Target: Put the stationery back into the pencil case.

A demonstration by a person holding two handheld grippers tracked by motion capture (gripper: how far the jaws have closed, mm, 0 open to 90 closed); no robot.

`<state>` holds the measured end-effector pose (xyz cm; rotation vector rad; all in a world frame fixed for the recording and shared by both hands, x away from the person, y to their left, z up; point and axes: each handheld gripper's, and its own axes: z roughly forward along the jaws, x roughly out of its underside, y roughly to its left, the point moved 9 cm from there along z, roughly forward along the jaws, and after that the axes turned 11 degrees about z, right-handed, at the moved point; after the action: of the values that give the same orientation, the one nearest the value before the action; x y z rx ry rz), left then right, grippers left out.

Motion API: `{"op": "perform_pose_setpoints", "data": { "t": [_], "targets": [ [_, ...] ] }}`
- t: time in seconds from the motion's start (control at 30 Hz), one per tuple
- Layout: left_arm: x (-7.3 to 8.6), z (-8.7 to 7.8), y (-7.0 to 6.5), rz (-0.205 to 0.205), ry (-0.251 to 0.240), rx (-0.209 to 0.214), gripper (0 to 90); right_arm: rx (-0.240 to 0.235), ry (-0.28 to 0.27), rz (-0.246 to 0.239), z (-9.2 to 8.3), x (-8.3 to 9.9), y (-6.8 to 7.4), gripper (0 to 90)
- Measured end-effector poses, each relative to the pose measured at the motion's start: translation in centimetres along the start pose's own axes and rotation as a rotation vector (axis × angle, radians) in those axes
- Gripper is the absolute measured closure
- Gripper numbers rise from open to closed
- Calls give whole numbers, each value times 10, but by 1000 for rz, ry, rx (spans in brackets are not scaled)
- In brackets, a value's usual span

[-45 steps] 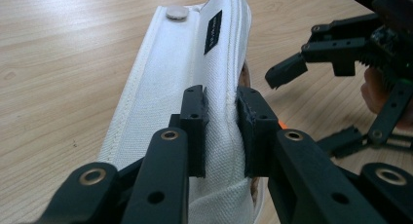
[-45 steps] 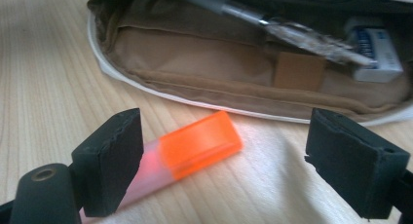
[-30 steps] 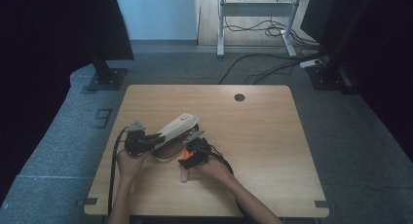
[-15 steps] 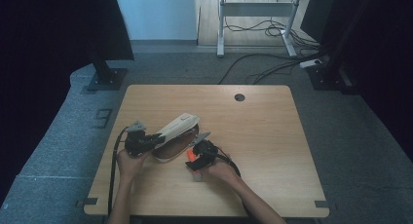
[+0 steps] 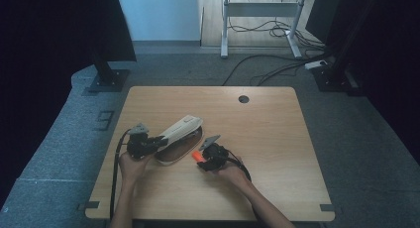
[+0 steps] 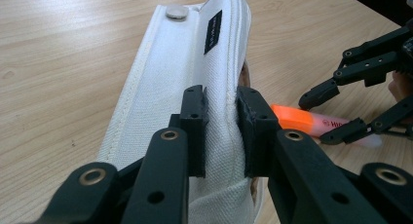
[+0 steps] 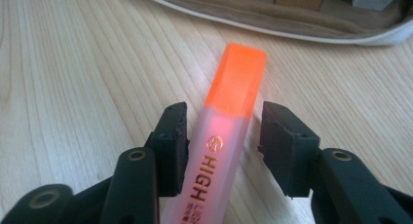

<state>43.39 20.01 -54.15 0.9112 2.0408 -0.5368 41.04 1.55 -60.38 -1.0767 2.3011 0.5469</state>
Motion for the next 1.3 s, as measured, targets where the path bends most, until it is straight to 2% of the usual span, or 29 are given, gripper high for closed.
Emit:
{"op": "perform_pose_setpoints", "data": {
  "t": [0.17,0.3,0.47,0.8,1.3],
  "targets": [
    [0,0,0,0,1,0,747,8,8,2,-3,3,-4,533],
    [0,0,0,0,1,0,747,6,18,5,-6,5,-5,648],
    [0,0,0,-1,1,-2,748,13,22,8,-7,6,-5,655],
    [-1,0,0,-5,-6,-10,752,-6,10,34,-10,6,-7,658],
    [-2,-1,-1,-2,-6,-18,754,-16,-25,35,-23,-9,-11,658]
  ]
}}
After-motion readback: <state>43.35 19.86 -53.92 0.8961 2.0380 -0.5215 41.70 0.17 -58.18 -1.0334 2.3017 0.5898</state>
